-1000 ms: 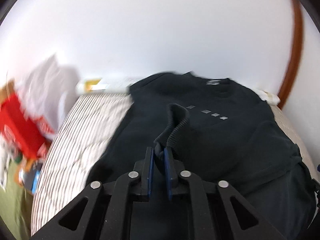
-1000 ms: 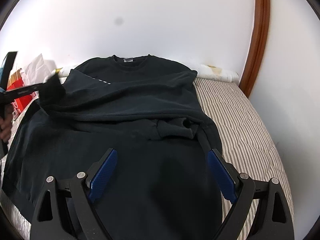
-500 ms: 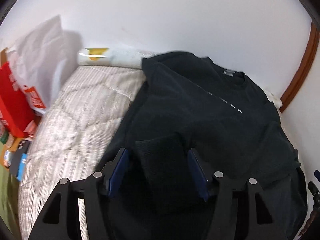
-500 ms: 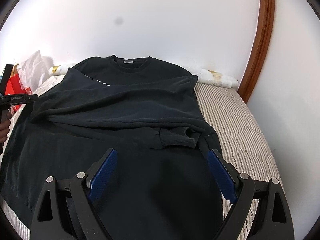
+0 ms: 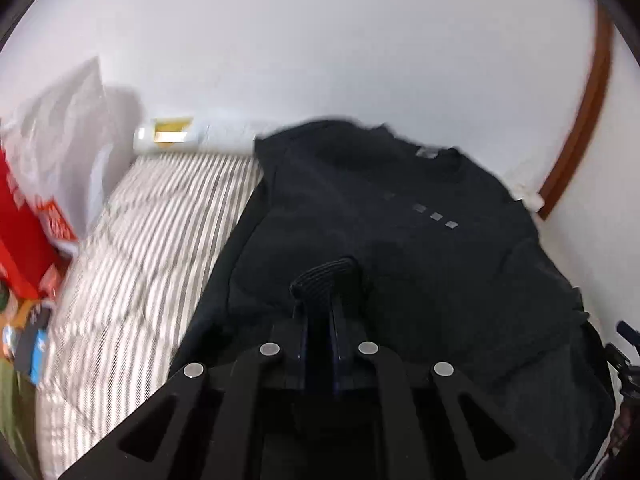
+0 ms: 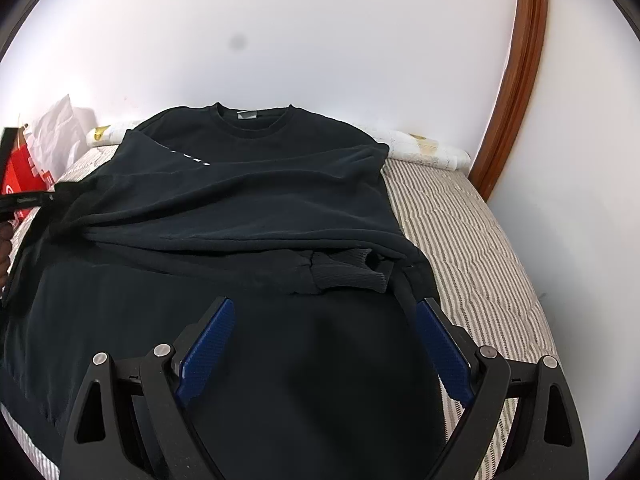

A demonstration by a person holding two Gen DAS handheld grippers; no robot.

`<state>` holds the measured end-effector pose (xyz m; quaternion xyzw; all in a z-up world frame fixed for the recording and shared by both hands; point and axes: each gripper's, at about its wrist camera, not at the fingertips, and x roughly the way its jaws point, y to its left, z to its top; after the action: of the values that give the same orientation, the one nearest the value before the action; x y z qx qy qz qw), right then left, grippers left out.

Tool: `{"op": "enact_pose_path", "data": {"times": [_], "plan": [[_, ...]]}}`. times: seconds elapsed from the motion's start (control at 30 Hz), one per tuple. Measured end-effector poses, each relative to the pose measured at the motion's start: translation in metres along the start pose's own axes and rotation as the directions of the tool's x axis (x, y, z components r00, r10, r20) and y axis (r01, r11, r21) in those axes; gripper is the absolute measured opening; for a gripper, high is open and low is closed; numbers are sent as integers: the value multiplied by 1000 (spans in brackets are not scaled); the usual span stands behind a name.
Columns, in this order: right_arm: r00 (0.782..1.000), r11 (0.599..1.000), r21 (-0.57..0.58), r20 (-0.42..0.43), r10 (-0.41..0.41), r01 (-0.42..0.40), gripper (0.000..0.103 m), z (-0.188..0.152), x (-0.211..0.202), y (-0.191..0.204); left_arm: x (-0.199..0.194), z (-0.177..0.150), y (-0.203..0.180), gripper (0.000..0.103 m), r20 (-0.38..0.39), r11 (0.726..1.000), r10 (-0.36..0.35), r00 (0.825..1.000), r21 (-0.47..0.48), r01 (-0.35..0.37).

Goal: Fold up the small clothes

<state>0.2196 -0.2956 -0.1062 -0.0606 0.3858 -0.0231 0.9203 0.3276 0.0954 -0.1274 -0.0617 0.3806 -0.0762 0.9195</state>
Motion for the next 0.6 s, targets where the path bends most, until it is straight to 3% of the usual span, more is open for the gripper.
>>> {"op": "enact_pose_path", "data": {"times": [0.2,0.3,0.43,0.6], "plan": [[999,999,-19,25,-33,34,91,14,11,-1,-4,44,7,8,72,1000,12,997,-29,-10],[996,997,-15,45,-76,76,91,24,22,-9,20,45,17,8,-12,996,61,998,-57,-62],[989,989,33,33,-143,142,91,30,43,-28,47,21,25,9,-107,993,90,990,-66,-97],[990,982,124,0,-143,142,90,35,66,-57,54,11,25,18,-132,992,108,985,-53,-115]]}}
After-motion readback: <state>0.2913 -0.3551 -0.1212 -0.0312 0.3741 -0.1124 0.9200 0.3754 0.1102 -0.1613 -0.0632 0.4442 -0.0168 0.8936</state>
